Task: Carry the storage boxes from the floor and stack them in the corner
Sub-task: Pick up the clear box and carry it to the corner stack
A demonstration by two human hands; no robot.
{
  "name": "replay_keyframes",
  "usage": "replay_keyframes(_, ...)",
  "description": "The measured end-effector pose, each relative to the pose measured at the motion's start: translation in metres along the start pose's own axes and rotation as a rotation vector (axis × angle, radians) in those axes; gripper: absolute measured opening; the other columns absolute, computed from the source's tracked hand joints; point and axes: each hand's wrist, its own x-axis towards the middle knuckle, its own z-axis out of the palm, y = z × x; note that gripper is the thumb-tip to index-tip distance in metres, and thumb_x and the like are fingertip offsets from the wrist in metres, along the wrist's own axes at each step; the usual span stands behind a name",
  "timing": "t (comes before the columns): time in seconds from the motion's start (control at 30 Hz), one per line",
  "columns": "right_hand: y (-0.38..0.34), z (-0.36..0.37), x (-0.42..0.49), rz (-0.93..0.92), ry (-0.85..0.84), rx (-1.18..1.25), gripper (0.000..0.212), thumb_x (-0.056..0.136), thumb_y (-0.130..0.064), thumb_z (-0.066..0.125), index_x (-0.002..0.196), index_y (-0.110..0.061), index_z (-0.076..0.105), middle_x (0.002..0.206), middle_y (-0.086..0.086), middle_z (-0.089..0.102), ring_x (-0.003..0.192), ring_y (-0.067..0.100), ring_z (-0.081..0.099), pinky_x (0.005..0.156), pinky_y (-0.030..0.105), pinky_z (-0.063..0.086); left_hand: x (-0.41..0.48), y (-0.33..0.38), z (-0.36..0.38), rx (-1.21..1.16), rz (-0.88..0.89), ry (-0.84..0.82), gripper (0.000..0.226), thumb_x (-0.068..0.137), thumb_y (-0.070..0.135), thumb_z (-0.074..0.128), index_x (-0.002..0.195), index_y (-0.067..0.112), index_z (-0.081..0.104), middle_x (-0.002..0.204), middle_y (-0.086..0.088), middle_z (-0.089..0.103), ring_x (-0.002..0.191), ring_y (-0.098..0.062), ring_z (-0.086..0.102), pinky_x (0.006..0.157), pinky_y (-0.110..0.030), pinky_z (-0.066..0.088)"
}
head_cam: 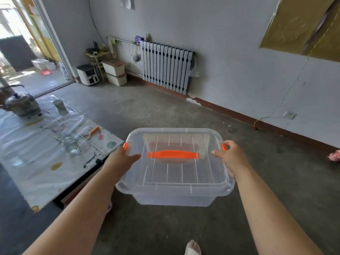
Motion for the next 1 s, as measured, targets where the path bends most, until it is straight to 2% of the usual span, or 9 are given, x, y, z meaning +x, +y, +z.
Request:
replay_keyframes(0.07,-0.018,-0.004,0.05,-0.038,-0.029,-0.025,0.046,0.083,-0.027,0.069,0.123,-0.023,0.047,0.095,-0.004,0.055,0.083,0.018,0.058,0.063,0.034,0.05,0.033,0.026,0.01,-0.023,-0.01,0.031,0.066,0.08,0.043,0.068,0.135,0.013,0.047,0.117,-0.011,0.061,0.092,-0.022,0.051,0.082,-0.037,0.045)
replay_keyframes(0.17,-0.051,-0.011,0.127,-0.086,-0.06,-0.083,0.045,0.083,-0.028,0.069,0.121,-0.023,0.046,0.103,-0.001,0.055,0.091,0.022,0.057,0.07,0.037,0.051,0.083,0.065,0.024,-0.042,-0.047,0.062,0.062,0.079,0.045,0.068,0.129,0.013,0.05,0.1,-0.003,0.058,0.087,-0.021,0.054,0.075,-0.036,0.044)
replay_keyframes(0.23,-0.075,-0.01,0.175,-0.12,-0.065,-0.122,0.041,0.084,-0.03,0.069,0.117,-0.023,0.045,0.096,-0.002,0.052,0.086,0.019,0.056,0.062,0.031,0.048,0.114,0.087,0.029,-0.029,-0.054,0.073,0.062,0.078,0.047,0.068,0.126,0.013,0.051,0.097,-0.001,0.057,0.087,-0.023,0.055,0.076,-0.037,0.046)
replay_keyframes(0.33,-0.104,0.004,0.234,-0.144,-0.087,-0.127,0.041,0.084,-0.029,0.068,0.117,-0.021,0.045,0.096,0.0,0.054,0.082,0.018,0.054,0.055,0.027,0.041,0.157,0.106,0.029,-0.049,-0.091,0.091,0.063,0.076,0.047,0.07,0.126,0.013,0.052,0.097,0.0,0.058,0.09,-0.024,0.058,0.082,-0.04,0.05)
replay_keyframes(0.47,-0.138,0.049,0.312,-0.149,-0.172,-0.126,0.047,0.084,-0.029,0.069,0.123,-0.021,0.044,0.103,0.003,0.056,0.087,0.021,0.057,0.054,0.027,0.042,0.234,0.113,0.023,-0.062,-0.148,0.117,0.058,0.076,0.046,0.07,0.122,0.014,0.054,0.1,-0.004,0.063,0.09,-0.026,0.061,0.084,-0.044,0.052)
replay_keyframes(0.53,-0.158,0.077,0.352,-0.154,-0.196,-0.121,0.052,0.083,-0.028,0.069,0.128,-0.022,0.042,0.106,0.003,0.056,0.091,0.023,0.058,0.062,0.033,0.049,0.284,0.115,0.015,-0.057,-0.182,0.136,0.057,0.076,0.047,0.07,0.12,0.012,0.057,0.1,-0.008,0.064,0.09,-0.027,0.061,0.082,-0.043,0.052)
replay_keyframes(0.63,-0.194,0.116,0.407,-0.164,-0.218,-0.112,0.053,0.084,-0.026,0.068,0.13,-0.021,0.042,0.108,0.004,0.058,0.095,0.026,0.06,0.078,0.044,0.055,0.357,0.125,-0.002,-0.091,-0.193,0.137,0.057,0.076,0.046,0.071,0.119,0.011,0.057,0.105,-0.011,0.065,0.094,-0.03,0.062,0.087,-0.046,0.053)
replay_keyframes(0.83,-0.288,0.179,0.516,-0.185,-0.235,-0.062,0.05,0.085,-0.022,0.067,0.129,-0.02,0.043,0.103,0.005,0.058,0.094,0.028,0.06,0.08,0.047,0.054,0.502,0.17,-0.059,-0.107,-0.156,0.166,0.063,0.077,0.046,0.07,0.128,0.014,0.053,0.117,-0.013,0.064,0.105,-0.035,0.061,0.095,-0.048,0.049)
replay_keyframes(1.0,-0.337,0.232,0.609,-0.204,-0.246,-0.041,0.051,0.084,-0.023,0.068,0.128,-0.017,0.043,0.088,-0.005,0.052,0.089,0.025,0.059,0.073,0.041,0.053,0.599,0.197,-0.085,-0.133,-0.168,0.208,0.064,0.077,0.046,0.07,0.13,0.018,0.051,0.116,-0.011,0.064,0.102,-0.033,0.062,0.094,-0.047,0.05)
